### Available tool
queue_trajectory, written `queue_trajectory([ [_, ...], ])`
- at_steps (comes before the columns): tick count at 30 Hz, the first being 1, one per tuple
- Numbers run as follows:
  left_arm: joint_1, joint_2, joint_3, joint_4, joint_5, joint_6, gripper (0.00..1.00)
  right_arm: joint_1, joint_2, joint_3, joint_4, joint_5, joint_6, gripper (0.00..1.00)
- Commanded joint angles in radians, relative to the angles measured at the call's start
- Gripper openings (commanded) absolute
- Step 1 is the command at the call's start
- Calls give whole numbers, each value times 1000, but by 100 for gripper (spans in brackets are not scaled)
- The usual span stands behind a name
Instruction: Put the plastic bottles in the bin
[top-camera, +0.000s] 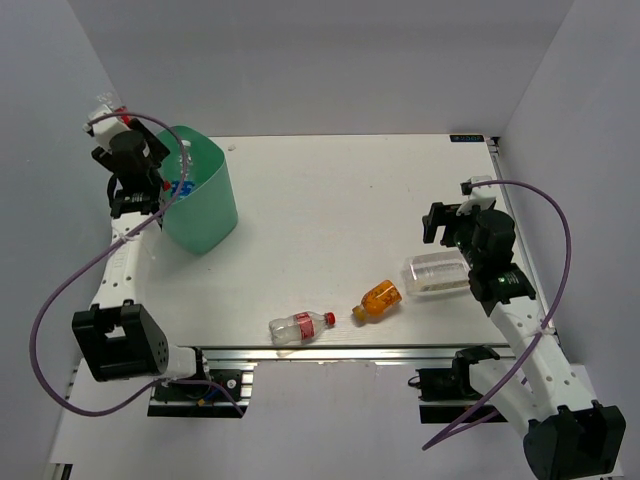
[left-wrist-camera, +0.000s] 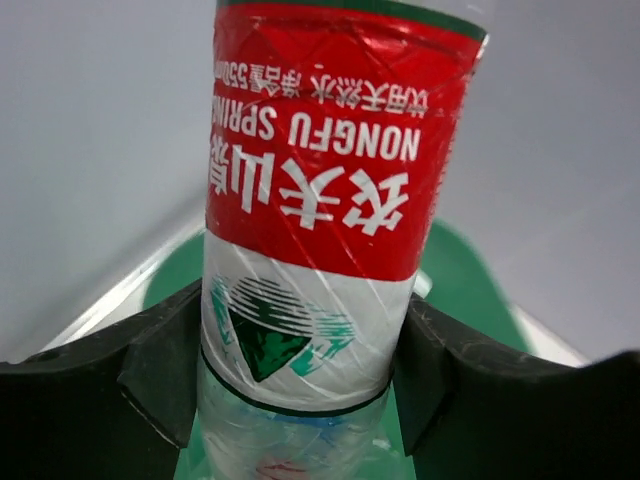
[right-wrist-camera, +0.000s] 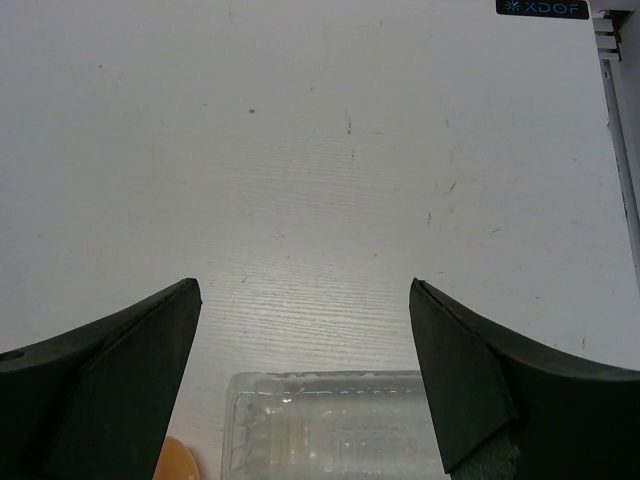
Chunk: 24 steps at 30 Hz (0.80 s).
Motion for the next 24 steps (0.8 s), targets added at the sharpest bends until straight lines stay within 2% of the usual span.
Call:
queue_trajectory([
  [1, 13, -10, -47, 169, 126, -14, 76, -8, 12, 20, 39, -7, -4, 89],
  [2, 14, 6, -44, 163, 126, -20, 78, -8, 12, 20, 39, -8, -6, 89],
  [6, 14, -10, -50, 113, 151, -27, 98, -11, 4, 17, 39, -20, -12, 89],
  [9, 13, -87, -89, 132, 221, -13, 98, -11, 1, 15, 39, -28, -12, 89],
  [13, 14, -151, -57, 82, 333, 15, 98, -11, 3, 15, 39, -62, -10, 89],
  [16, 7, -165, -23, 21, 691, 82, 98, -11, 3, 18, 38, -108, -12, 89],
  [17, -4, -161, -12, 2, 916, 129, 98, -13, 1, 18, 36, -120, -13, 89],
  [19, -90, -141, 0, -74, 1086, 199, 98, -11, 1, 20, 34, -162, -23, 89],
  [20, -139, -138, -6, -107, 1134, 284, 98, -13, 3, 21, 31, -171, -20, 89],
  [21, -201, -138, -20, -160, 1092, 314, 98, -11, 9, 23, 30, -166, -16, 90],
  [22, -313, -148, -40, -179, 1023, 329, 98, -11, 15, 24, 27, -159, -12, 89],
  [24, -436, -165, -125, -190, 862, 314, 98, -11, 29, 29, 18, -146, -3, 89],
])
